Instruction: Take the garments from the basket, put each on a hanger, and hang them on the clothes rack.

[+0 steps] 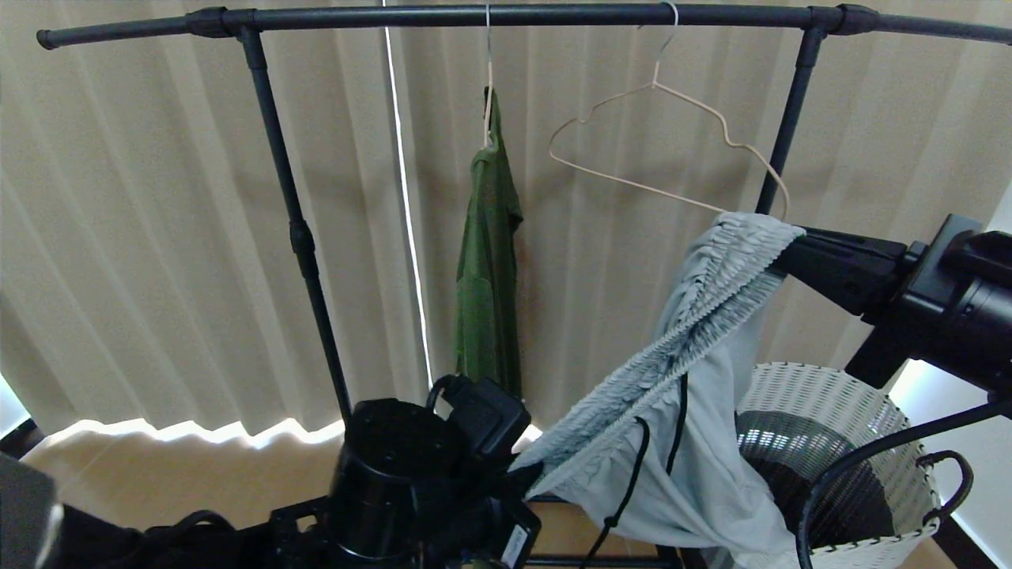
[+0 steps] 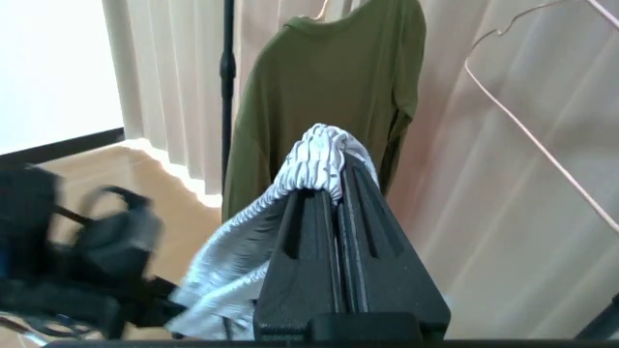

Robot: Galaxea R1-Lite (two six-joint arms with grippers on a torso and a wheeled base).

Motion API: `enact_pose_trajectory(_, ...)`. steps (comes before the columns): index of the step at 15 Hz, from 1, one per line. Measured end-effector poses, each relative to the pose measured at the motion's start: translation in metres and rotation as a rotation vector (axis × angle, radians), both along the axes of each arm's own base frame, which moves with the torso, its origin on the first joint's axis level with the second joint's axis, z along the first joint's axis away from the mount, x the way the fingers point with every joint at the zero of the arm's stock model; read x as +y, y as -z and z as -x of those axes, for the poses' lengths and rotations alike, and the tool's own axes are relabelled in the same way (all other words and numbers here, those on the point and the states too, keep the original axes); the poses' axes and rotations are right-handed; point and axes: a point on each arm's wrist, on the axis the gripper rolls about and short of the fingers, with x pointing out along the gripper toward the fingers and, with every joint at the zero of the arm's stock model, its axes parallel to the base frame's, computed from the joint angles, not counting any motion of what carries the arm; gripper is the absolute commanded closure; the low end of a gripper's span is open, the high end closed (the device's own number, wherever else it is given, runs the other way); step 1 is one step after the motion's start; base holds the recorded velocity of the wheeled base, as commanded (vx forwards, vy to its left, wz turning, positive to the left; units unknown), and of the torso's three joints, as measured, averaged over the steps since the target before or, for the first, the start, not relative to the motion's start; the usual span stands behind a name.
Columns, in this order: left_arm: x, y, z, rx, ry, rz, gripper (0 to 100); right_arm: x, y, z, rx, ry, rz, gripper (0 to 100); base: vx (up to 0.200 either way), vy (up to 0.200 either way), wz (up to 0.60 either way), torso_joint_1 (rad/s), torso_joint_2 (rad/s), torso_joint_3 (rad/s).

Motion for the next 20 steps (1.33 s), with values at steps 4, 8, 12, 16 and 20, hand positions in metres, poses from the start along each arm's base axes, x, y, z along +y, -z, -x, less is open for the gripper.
enact_pose_trajectory(4,0.056,-0.054,0.013,-0.095,-0.081,0.037,100,0.002,0.002,-0.007,0.011,0.016,0.008,100,0.0,0.0,0.0,0.0,0.0,0.0)
enact_pose_trajectory(8,0.102,-0.134,0.016,-0.214,-0.213,0.107,100,0.006,-0.014,-0.02,-0.026,0.033,-0.016,100,0.0,0.0,0.0,0.0,0.0,0.0)
enact_pose_trajectory(12,0.117,-0.215,0.016,-0.383,-0.263,0.185,100,-0.001,-0.038,-0.037,-0.085,0.103,-0.051,100,0.0,0.0,0.0,0.0,0.0,0.0)
enact_pose_trajectory(16,0.103,-0.274,-0.001,-0.531,-0.257,0.233,100,-0.011,-0.057,-0.052,-0.131,0.173,-0.07,100,0.0,0.0,0.0,0.0,0.0,0.0)
enact_pose_trajectory(20,0.081,-0.242,-0.016,-0.431,-0.213,0.162,100,-0.014,-0.036,-0.053,-0.075,0.187,-0.033,100,0.0,0.0,0.0,0.0,0.0,0.0)
